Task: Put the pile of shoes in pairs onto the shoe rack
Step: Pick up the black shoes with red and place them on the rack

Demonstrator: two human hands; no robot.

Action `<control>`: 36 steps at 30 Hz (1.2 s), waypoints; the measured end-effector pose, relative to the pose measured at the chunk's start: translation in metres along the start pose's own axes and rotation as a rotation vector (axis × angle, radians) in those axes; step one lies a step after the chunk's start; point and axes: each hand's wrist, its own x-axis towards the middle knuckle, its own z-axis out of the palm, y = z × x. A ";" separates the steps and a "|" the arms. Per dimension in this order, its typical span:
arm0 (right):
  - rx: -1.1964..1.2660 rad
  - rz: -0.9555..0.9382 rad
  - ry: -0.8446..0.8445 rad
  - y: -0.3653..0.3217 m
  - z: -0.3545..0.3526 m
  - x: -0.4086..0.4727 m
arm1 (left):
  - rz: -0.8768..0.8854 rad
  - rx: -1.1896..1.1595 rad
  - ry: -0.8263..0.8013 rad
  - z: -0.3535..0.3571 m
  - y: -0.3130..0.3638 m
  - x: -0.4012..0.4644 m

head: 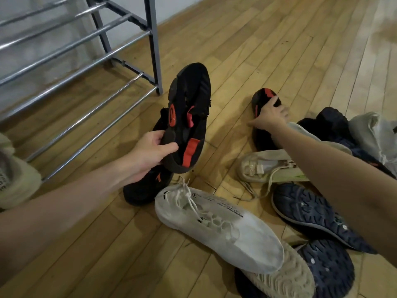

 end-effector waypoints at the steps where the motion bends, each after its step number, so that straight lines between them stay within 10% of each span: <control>1: -0.034 0.031 -0.019 0.002 0.002 0.007 | -0.001 -0.008 0.004 0.000 -0.001 0.001; 10: -0.044 0.122 0.107 -0.003 0.009 0.021 | -0.056 -0.101 0.040 -0.009 -0.008 0.000; 21: 0.266 -0.480 0.376 0.000 -0.008 -0.036 | -0.080 -0.231 0.192 -0.037 -0.024 -0.029; 36: 0.335 -0.724 -0.013 -0.165 0.039 -0.098 | -0.073 -0.496 0.471 -0.098 -0.052 -0.058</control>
